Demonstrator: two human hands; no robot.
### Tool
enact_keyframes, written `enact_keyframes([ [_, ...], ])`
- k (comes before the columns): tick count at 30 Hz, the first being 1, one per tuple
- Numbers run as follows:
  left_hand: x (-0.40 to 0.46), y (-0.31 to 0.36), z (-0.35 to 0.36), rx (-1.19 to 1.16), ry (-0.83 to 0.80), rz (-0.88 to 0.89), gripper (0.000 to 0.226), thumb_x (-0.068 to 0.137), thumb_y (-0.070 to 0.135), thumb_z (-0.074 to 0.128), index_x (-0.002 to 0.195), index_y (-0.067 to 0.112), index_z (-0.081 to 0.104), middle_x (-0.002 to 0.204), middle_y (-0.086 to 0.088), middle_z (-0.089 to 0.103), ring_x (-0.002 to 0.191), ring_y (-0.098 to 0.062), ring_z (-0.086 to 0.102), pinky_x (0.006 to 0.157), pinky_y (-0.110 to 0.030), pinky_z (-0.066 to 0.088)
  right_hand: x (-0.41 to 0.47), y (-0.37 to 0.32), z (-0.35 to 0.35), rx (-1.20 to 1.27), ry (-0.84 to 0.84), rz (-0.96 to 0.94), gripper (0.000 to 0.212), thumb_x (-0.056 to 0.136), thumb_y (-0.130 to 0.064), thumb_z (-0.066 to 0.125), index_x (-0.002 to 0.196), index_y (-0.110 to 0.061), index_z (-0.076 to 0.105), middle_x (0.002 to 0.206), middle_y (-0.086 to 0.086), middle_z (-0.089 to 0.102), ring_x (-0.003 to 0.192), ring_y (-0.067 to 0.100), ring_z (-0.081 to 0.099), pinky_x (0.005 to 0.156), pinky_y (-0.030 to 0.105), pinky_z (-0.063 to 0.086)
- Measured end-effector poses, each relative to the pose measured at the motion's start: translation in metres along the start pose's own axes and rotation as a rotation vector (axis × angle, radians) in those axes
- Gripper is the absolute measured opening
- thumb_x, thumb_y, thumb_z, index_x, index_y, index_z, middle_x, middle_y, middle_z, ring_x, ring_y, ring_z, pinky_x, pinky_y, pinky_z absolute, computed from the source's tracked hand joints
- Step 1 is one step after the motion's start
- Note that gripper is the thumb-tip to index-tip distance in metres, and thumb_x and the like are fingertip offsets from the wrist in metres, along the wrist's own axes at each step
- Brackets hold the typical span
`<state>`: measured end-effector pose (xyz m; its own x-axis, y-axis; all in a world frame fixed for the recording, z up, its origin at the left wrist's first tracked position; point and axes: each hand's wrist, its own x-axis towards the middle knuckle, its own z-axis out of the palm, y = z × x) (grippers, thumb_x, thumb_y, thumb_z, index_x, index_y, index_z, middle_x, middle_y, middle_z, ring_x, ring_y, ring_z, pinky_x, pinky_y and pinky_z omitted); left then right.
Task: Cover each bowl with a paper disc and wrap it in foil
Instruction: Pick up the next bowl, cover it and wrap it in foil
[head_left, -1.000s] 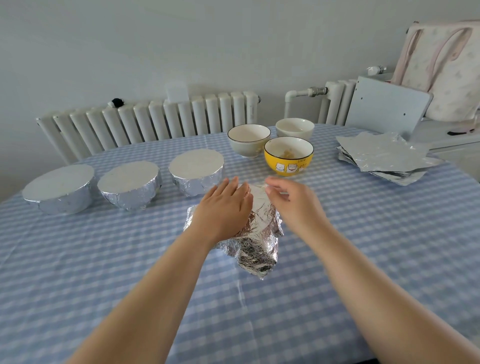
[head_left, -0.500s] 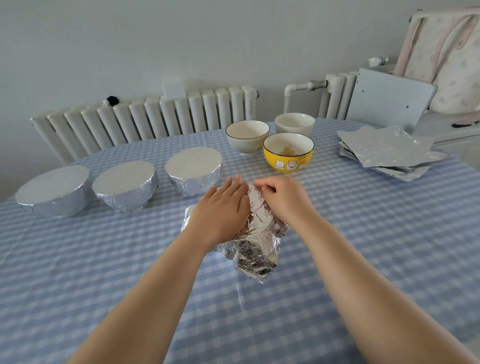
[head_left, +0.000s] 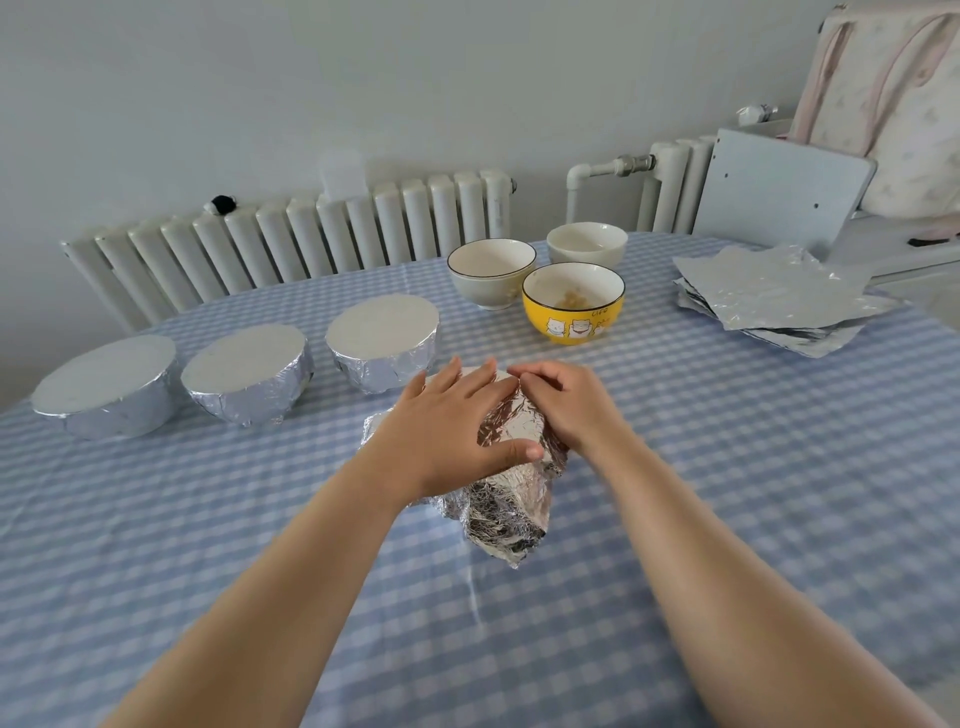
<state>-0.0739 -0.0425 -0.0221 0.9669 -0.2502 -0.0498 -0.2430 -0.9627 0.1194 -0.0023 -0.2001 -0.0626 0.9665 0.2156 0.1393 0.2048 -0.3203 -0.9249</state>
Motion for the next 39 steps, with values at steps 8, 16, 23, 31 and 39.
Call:
enact_keyframes([
  [8, 0.002, 0.010, 0.000, -0.016, -0.060, -0.099, 0.077, 0.089, 0.076, 0.032, 0.154, 0.046, 0.004, 0.165, 0.012, -0.008, 0.152, -0.023, -0.013, 0.118, -0.061, -0.005, -0.003, 0.005, 0.002, 0.091, 0.010, -0.027, 0.018, 0.099, -0.017, 0.053, 0.100, -0.025, 0.068, 0.092, -0.014, 0.068, 0.093, 0.005, 0.064, 0.080, 0.019, 0.048],
  [16, 0.001, 0.009, 0.006, -0.028, -0.005, -0.089, 0.076, 0.089, 0.075, 0.033, 0.154, 0.047, 0.005, 0.165, 0.012, -0.005, 0.152, -0.016, -0.012, 0.118, -0.060, -0.006, -0.007, 0.007, 0.004, 0.219, 0.003, 0.122, 0.026, 0.101, -0.038, 0.050, 0.090, -0.025, 0.069, 0.093, -0.003, 0.074, 0.094, 0.016, 0.069, 0.087, 0.035, 0.053],
  [23, 0.000, 0.010, 0.008, -0.022, 0.006, -0.079, 0.076, 0.090, 0.075, 0.032, 0.154, 0.046, 0.006, 0.165, 0.011, -0.005, 0.151, -0.011, -0.011, 0.119, -0.060, -0.006, -0.012, 0.009, 0.005, 0.483, -0.044, 0.319, 0.063, 0.069, -0.062, 0.073, 0.100, -0.006, 0.073, 0.097, 0.016, 0.075, 0.097, 0.036, 0.071, 0.093, 0.058, 0.052],
  [31, -0.005, 0.003, 0.010, -0.036, 0.032, -0.050, 0.089, 0.074, 0.087, 0.015, 0.153, 0.047, 0.002, 0.165, 0.013, -0.009, 0.151, -0.010, -0.012, 0.119, -0.058, -0.007, -0.012, 0.009, 0.007, 0.529, -0.025, 0.321, 0.061, 0.068, -0.060, 0.078, 0.089, -0.003, 0.072, 0.097, 0.032, 0.068, 0.083, 0.036, 0.061, 0.078, 0.053, 0.049],
  [39, -0.014, -0.011, 0.013, -0.202, 0.098, -0.018, 0.090, 0.068, 0.085, 0.017, 0.152, 0.052, 0.007, 0.163, 0.020, -0.007, 0.150, -0.005, -0.012, 0.120, -0.053, -0.007, -0.010, 0.009, 0.014, 0.588, 0.011, 0.232, 0.028, 0.085, -0.035, 0.071, 0.070, -0.012, 0.065, 0.071, 0.009, 0.066, 0.073, 0.029, 0.059, 0.073, 0.044, 0.047],
])
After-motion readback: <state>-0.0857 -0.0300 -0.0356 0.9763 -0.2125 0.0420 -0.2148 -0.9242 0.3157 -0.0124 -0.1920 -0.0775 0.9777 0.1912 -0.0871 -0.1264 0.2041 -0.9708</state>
